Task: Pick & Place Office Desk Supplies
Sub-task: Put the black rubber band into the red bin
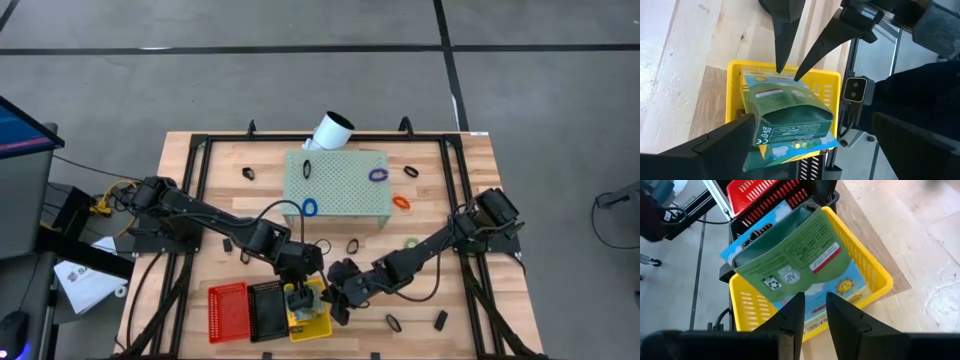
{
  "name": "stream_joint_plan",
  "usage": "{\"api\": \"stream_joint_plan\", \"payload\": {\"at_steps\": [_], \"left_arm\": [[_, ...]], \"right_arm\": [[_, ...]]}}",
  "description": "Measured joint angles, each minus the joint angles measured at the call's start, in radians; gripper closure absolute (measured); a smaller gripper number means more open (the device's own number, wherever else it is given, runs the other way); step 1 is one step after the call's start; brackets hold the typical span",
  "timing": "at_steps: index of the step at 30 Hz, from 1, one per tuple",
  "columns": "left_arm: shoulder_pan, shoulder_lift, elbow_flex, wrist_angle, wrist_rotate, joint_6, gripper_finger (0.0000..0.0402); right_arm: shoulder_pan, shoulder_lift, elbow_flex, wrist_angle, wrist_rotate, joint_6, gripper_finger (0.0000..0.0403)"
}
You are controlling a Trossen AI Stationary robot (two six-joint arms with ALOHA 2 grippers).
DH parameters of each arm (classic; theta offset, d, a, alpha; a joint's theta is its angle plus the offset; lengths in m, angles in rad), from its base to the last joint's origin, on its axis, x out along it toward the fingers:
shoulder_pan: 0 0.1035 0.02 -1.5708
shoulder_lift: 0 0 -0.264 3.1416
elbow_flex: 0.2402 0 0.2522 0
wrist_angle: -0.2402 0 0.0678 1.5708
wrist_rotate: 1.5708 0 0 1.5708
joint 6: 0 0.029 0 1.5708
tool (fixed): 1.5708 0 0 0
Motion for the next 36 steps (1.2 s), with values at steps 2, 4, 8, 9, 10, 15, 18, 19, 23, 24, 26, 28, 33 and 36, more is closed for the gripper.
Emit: {"api": "stream_joint_plan", "payload": {"at_steps": [2,4,8,9,10,15,18,19,23,24,26,28,33,36], "left_arm": [[0.000,-0.003,0.000,-0.002,0.000,0.000,0.0006],[0.000,-0.013,0.000,-0.001,0.004,0.000,0.0007],[0.000,-0.046,0.001,-0.009,0.009,0.005,0.0009],[0.000,-0.060,0.001,-0.019,0.009,0.007,0.0009],[0.000,-0.075,0.001,-0.036,0.011,0.007,0.0009],[-0.003,-0.170,0.000,-0.102,0.001,0.042,0.0016],[-0.012,-0.247,-0.003,-0.105,-0.037,0.093,0.0028],[-0.016,-0.275,-0.005,-0.103,-0.063,0.100,0.0033],[-0.027,-0.407,-0.056,-0.102,-0.234,0.114,0.0061],[-0.028,-0.443,-0.080,-0.101,-0.275,0.114,0.0070],[-0.026,-0.518,-0.142,-0.089,-0.370,0.117,0.0088],[-0.020,-0.593,-0.218,-0.066,-0.440,0.131,0.0107],[0.003,-0.775,-0.462,0.148,-0.494,0.165,0.0158],[0.006,-0.870,-0.599,0.233,-0.498,0.165,0.0189]], "right_arm": [[0.000,0.000,0.000,-0.005,0.000,0.000,0.0326],[0.000,0.000,0.000,-0.013,0.000,0.000,0.0326],[-0.001,-0.001,0.000,-0.015,-0.002,0.004,0.0326],[-0.001,-0.002,0.000,-0.017,-0.002,0.004,0.0326],[-0.002,-0.005,0.000,-0.018,-0.002,0.004,0.0326],[-0.007,-0.042,0.001,-0.054,0.001,0.004,0.0326],[-0.005,-0.086,-0.001,-0.125,0.031,-0.005,0.0326],[-0.003,-0.103,0.000,-0.151,0.043,-0.008,0.0326],[0.015,-0.188,0.001,-0.265,0.087,-0.019,0.0326],[0.019,-0.207,0.000,-0.305,0.104,-0.019,0.0326],[0.031,-0.247,0.000,-0.371,0.147,-0.008,0.0326],[0.043,-0.296,0.000,-0.435,0.208,0.028,0.0326],[0.080,-0.422,0.000,-0.560,0.429,0.176,0.0326],[0.102,-0.489,0.000,-0.617,0.555,0.279,0.0326]]}}
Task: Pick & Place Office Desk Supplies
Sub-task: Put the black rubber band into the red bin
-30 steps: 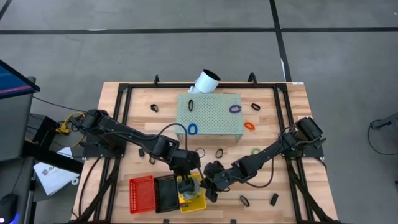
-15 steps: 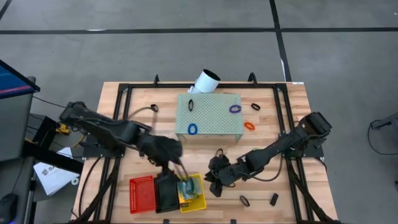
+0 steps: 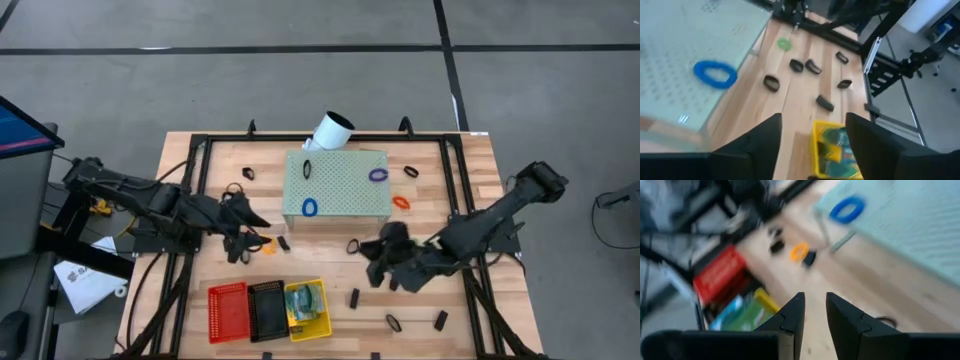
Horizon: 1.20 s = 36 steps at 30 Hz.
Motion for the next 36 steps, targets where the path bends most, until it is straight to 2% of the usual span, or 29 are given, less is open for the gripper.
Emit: {"api": "stream_joint_plan", "payload": {"at_steps": [2,5,11,14,16,21,24,30,36], "left_arm": [[0.000,-0.055,-0.071,-0.012,0.001,-0.021,0.0207],[0.000,-0.125,-0.142,-0.106,0.081,-0.068,0.0225],[0.000,-0.175,-0.156,-0.408,0.337,-0.219,0.0235],[0.000,-0.178,-0.156,-0.469,0.389,-0.365,0.0235],[0.000,-0.170,-0.156,-0.483,0.385,-0.465,0.0235],[0.004,-0.072,-0.155,-0.502,0.271,-0.522,0.0235],[0.033,0.043,-0.155,-0.522,0.230,-0.523,0.0236],[0.081,0.275,-0.156,-0.538,0.213,-0.508,0.0240],[0.101,0.418,-0.156,-0.441,0.212,-0.470,0.0223]], "right_arm": [[0.010,-0.031,0.000,-0.034,0.055,0.059,0.0326],[0.012,-0.063,0.000,-0.066,0.098,0.134,0.0326],[0.002,-0.079,0.000,-0.065,0.160,0.206,0.0326],[0.001,-0.078,0.000,-0.062,0.209,0.244,0.0326],[0.001,-0.077,0.000,-0.059,0.238,0.246,0.0326],[0.001,-0.077,0.000,-0.059,0.310,0.245,0.0326],[0.001,-0.077,0.000,-0.062,0.334,0.245,0.0326],[0.005,-0.086,0.000,-0.062,0.336,0.237,0.0326],[0.022,-0.115,0.000,-0.062,0.340,0.204,0.0326]]}}
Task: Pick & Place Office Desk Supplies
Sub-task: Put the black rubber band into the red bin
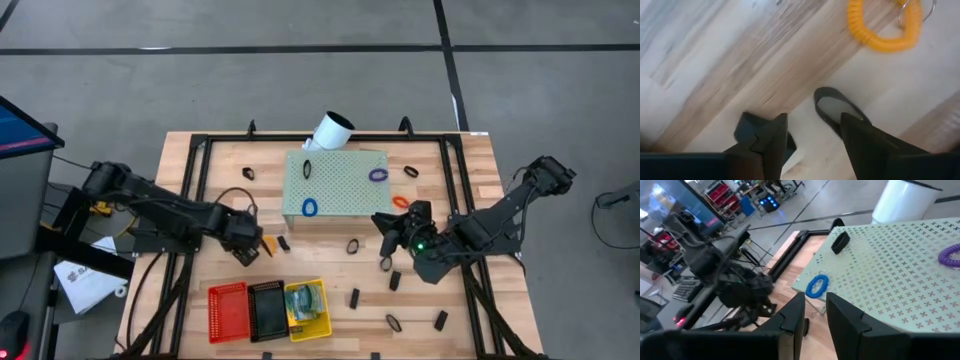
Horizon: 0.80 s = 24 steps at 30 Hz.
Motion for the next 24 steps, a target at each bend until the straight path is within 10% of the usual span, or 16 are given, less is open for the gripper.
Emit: {"api": "stream_joint_plan", "payload": {"at_steps": [24], "left_arm": [[0.005,0.040,-0.100,0.119,0.031,0.027,0.0316]], "right_arm": [[0.041,-0.069,0.000,0.007,0.049,-0.102,0.0326]]}}
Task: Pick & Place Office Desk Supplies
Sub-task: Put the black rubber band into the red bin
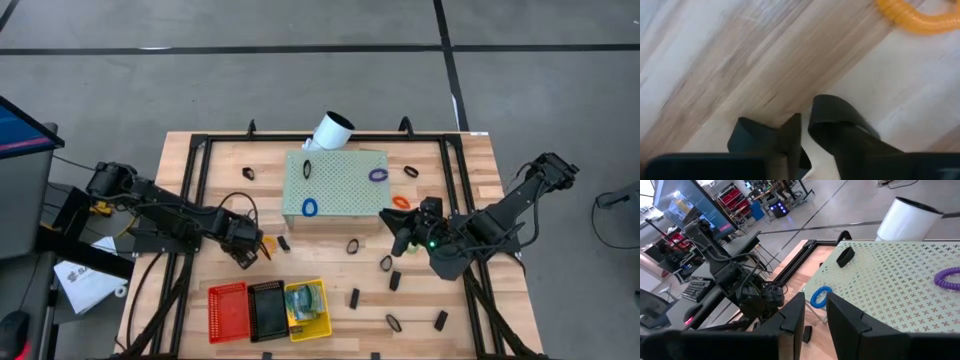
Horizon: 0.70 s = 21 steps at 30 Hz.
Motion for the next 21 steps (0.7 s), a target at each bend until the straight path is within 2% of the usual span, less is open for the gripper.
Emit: {"api": "stream_joint_plan", "payload": {"at_steps": [3,5,13,21], "left_arm": [[0.000,-0.001,0.000,0.012,0.002,0.019,0.0372],[0.000,-0.023,0.000,0.024,0.003,0.028,0.0392],[0.002,-0.208,0.002,0.121,0.032,0.045,0.0400],[0.002,-0.431,0.002,0.399,0.162,0.058,0.0401]], "right_arm": [[0.000,0.000,0.000,0.000,0.000,0.000,0.0326],[0.000,0.000,0.000,0.000,0.000,0.000,0.0326],[-0.001,0.000,0.000,-0.002,0.002,0.000,0.0326],[-0.001,0.000,0.000,-0.012,0.023,0.000,0.0326]]}}
